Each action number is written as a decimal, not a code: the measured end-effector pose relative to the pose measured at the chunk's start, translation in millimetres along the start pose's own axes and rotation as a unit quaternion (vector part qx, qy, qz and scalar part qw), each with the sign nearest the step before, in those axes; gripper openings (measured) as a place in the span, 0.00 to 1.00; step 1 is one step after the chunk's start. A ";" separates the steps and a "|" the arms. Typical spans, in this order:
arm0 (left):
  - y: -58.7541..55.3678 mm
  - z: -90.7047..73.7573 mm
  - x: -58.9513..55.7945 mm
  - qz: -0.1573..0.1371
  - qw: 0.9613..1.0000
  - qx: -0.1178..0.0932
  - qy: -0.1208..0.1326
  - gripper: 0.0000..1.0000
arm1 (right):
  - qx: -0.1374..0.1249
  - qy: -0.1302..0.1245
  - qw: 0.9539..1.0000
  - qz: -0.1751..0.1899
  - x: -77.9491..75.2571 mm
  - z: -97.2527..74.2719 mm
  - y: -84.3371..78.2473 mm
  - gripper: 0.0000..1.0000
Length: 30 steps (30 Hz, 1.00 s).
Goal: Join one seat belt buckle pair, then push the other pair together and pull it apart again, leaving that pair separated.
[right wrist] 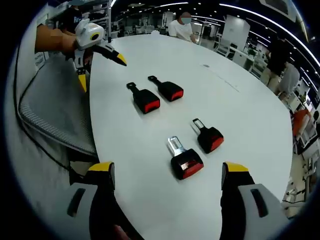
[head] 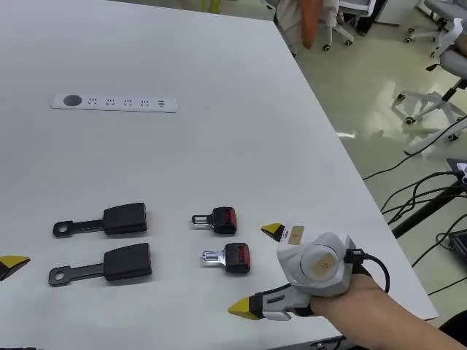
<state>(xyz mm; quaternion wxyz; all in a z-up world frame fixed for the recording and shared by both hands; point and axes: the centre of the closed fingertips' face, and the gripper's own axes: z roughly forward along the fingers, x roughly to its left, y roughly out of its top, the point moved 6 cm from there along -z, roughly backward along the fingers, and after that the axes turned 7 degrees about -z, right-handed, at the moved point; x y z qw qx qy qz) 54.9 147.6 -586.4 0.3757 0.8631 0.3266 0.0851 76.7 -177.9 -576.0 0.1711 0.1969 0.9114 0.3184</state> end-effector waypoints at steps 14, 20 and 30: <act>-1.9 -1.2 -0.7 -0.006 1.000 -0.007 -0.001 1.00 | 0.000 -0.010 1.000 0.008 6.1 -8.5 -6.9 1.00; -3.9 -3.6 -0.6 -0.007 1.000 -0.006 0.003 1.00 | -0.003 -0.008 1.000 0.005 7.7 -9.9 -5.3 1.00; -1.5 -7.0 -4.9 -0.007 1.000 -0.007 0.006 1.00 | -0.002 -0.007 1.000 0.001 6.8 -11.8 -1.1 1.00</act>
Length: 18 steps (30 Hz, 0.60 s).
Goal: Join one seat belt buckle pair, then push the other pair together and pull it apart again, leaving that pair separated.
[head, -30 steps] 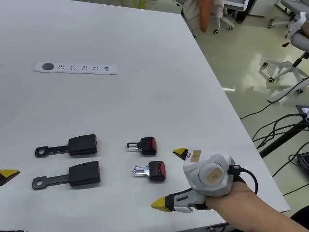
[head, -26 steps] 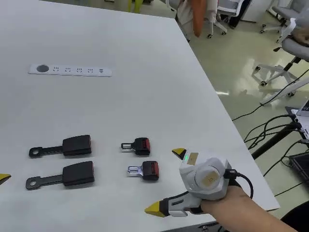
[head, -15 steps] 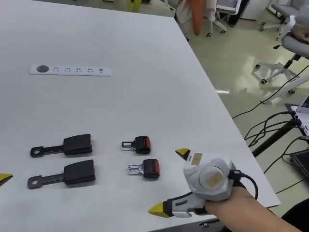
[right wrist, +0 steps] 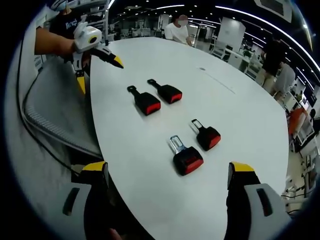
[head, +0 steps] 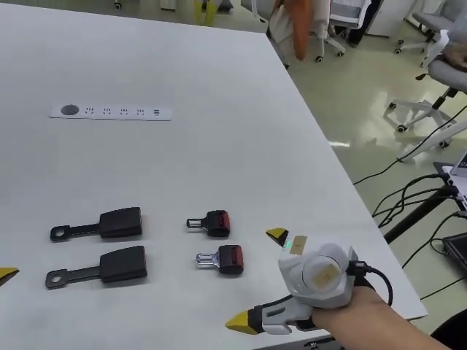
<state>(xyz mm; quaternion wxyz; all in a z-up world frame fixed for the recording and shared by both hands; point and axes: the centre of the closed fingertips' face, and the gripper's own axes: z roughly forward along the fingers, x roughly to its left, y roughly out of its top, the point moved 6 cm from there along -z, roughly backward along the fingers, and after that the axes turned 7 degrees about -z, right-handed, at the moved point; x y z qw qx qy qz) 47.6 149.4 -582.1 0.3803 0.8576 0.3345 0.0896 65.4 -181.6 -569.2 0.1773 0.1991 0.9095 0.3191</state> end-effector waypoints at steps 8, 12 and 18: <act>2.1 -0.4 -1.0 0.003 1.000 0.001 0.000 1.00 | -0.001 0.000 1.000 0.001 0.3 -2.7 2.6 1.00; 3.8 0.2 -1.6 0.002 1.000 0.000 0.000 1.00 | 0.000 0.000 1.000 0.002 0.6 -2.8 2.1 1.00; 4.0 0.2 -2.1 0.003 1.000 0.001 -0.002 1.00 | 0.000 0.002 1.000 0.005 -0.4 -1.1 0.6 0.98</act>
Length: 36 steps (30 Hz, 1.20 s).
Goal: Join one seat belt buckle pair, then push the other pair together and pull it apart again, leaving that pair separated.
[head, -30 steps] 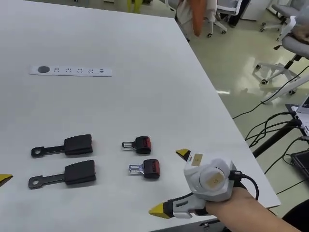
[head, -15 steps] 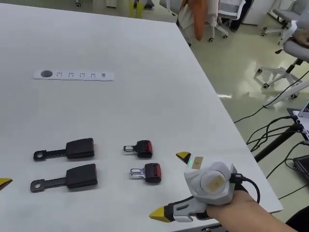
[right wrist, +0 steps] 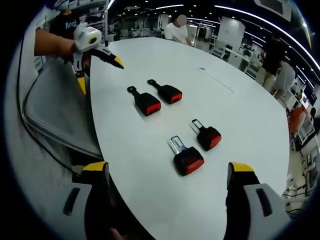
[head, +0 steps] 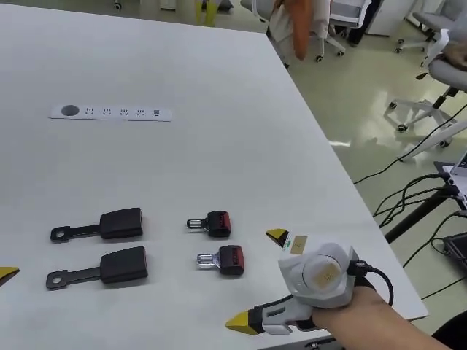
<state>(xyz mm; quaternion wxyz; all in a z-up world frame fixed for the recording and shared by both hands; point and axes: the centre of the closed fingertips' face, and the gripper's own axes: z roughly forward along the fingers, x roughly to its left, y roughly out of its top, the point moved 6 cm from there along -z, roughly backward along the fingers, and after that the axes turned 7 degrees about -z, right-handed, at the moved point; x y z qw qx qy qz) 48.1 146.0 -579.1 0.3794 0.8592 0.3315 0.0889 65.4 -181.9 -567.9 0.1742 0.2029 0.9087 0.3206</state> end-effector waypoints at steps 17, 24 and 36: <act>0.2 4.7 7.6 -0.003 1.000 -0.003 -0.003 1.00 | 0.002 0.007 1.000 -0.002 -0.3 3.6 0.7 0.94; -2.0 7.0 12.1 -0.002 1.000 -0.001 -0.004 0.99 | 0.002 0.011 1.000 -0.009 -1.4 6.9 4.2 0.90; 10.2 19.4 17.1 0.011 1.000 0.001 -0.016 0.94 | 0.005 0.021 1.000 -0.022 -5.4 15.9 6.8 0.84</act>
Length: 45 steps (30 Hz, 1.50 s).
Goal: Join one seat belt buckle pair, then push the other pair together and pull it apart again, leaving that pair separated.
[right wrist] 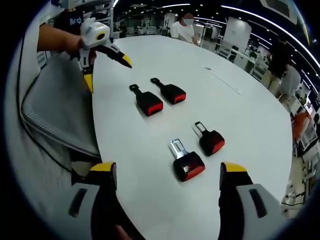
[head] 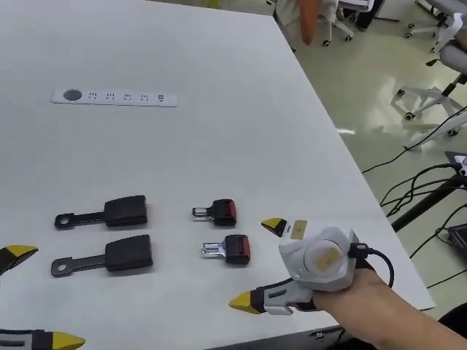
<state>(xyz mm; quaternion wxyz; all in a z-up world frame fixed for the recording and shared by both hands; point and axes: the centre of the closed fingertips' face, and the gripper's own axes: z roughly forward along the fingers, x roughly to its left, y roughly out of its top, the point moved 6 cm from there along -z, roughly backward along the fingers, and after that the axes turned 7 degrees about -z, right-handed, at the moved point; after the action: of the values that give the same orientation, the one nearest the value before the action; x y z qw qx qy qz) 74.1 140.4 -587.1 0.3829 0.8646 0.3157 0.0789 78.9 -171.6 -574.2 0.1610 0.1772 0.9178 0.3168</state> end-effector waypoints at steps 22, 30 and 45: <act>32.2 58.0 8.4 0.060 0.996 0.034 -0.053 0.67 | 0.023 0.060 0.996 -0.054 -19.9 34.3 -7.1 0.60; 36.7 74.9 15.6 0.078 0.993 0.049 -0.075 0.56 | 0.035 0.080 0.994 -0.063 -32.2 47.1 -18.0 0.52; 41.2 103.5 20.6 0.095 0.985 0.090 -0.112 0.46 | 0.061 0.127 0.987 -0.080 -50.4 63.7 -34.9 0.42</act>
<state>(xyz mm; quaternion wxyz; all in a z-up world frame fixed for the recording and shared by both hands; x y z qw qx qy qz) 149.6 68.7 -631.8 0.3268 0.9251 0.1928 -0.0108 141.8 -185.4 -634.8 0.0569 0.0716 0.9597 0.2659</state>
